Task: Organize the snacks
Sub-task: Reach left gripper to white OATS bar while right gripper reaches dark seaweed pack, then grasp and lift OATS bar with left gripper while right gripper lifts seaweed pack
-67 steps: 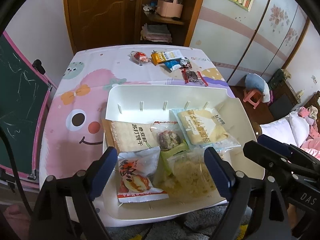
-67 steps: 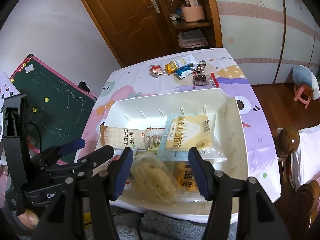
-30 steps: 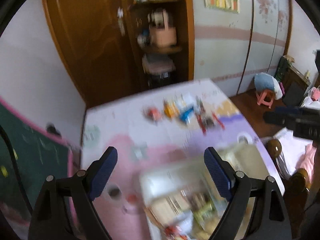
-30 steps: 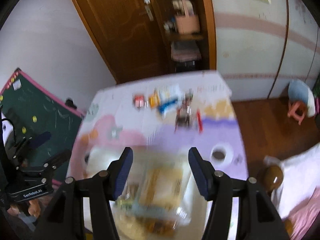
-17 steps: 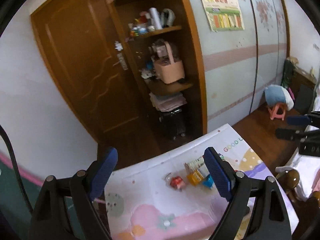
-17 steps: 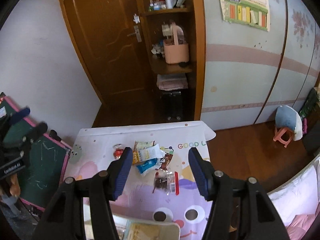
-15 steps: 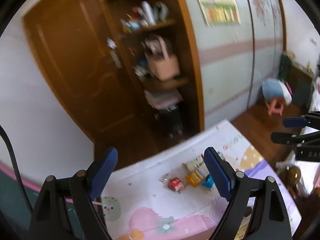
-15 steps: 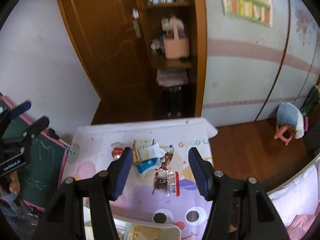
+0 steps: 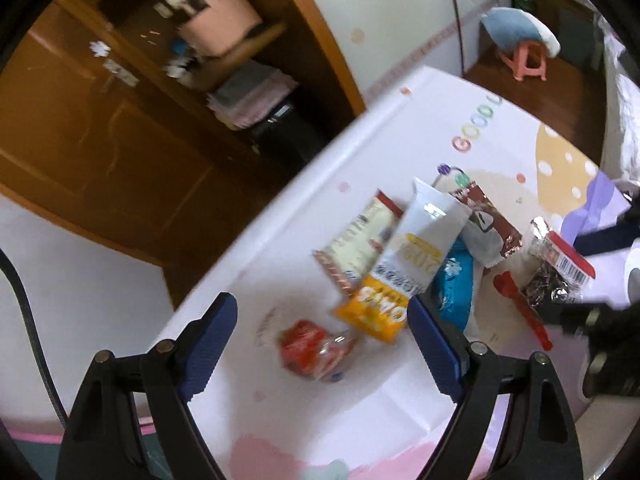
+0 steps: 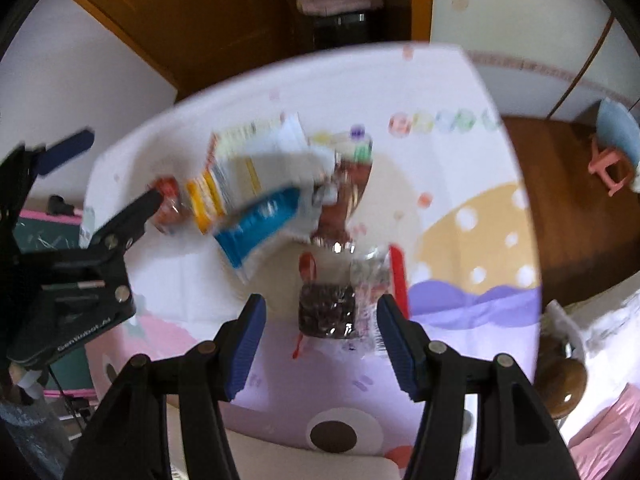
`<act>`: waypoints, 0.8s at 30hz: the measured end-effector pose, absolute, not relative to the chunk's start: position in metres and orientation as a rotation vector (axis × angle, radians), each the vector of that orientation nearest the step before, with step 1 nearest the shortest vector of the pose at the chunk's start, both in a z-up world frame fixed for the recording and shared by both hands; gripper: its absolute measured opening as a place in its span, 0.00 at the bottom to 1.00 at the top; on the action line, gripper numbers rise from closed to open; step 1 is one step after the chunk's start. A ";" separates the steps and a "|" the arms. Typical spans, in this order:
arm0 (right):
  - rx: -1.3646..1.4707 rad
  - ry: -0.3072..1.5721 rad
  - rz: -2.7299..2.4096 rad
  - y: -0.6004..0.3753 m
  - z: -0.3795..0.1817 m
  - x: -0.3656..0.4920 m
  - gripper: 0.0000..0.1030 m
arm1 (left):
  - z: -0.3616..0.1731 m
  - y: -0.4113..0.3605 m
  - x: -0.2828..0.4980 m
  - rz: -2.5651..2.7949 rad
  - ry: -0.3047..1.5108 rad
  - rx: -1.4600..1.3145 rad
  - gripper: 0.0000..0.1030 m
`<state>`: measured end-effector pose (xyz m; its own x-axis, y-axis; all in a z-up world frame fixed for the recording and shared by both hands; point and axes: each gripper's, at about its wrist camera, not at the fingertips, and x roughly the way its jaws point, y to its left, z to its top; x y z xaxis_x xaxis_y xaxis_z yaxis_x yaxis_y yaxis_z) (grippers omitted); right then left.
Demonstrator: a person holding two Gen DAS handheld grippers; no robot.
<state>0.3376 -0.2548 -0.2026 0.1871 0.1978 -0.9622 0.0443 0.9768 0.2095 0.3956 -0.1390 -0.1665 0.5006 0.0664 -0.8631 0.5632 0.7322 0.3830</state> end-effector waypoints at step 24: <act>0.175 1.419 0.170 -0.235 -0.237 0.302 0.39 | -0.227 -0.126 0.401 -0.295 1.206 0.509 0.37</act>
<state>0.3018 -0.2350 -0.2373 0.1435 0.2211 -0.9646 -0.0128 0.9751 0.2216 0.4012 -0.1261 -0.2269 0.3379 0.0493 -0.9399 0.4780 0.8513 0.2165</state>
